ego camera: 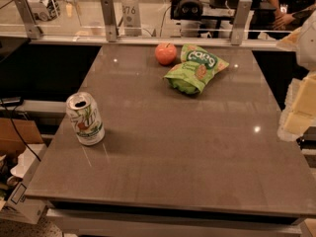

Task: Knock 7up can over

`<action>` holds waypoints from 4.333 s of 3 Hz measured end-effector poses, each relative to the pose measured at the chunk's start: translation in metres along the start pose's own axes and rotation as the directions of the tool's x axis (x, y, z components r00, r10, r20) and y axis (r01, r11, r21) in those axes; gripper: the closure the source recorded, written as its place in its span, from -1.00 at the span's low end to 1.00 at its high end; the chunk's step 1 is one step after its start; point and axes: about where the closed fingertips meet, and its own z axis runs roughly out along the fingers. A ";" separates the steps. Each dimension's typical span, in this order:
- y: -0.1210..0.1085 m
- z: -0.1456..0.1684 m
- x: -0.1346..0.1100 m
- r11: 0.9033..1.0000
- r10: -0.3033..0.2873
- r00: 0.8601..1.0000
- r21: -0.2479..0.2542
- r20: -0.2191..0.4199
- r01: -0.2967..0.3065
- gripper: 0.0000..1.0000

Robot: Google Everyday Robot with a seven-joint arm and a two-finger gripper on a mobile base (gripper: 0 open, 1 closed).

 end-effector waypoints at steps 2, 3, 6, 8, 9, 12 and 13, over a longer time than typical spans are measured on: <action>-0.005 0.005 -0.013 1.000 -0.010 0.999 0.017 0.037 0.009 -1.00; -0.009 0.012 -0.038 0.999 -0.024 0.994 0.048 0.104 0.019 -1.00; -0.015 0.038 -0.135 0.999 -0.019 0.916 0.047 0.400 0.000 -1.00; 0.020 0.064 -0.212 0.997 -0.029 0.852 -0.043 0.523 0.061 -1.00; 0.043 0.082 -0.247 0.993 -0.046 0.835 -0.066 0.548 0.099 -1.00; 0.072 0.127 -0.319 0.978 -0.089 0.808 -0.102 0.582 0.181 -1.00; 0.072 0.139 -0.333 0.974 -0.077 0.797 -0.126 0.599 0.189 -1.00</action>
Offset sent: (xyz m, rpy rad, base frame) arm 0.0245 0.0306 -0.0068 0.0745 -0.0534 0.0412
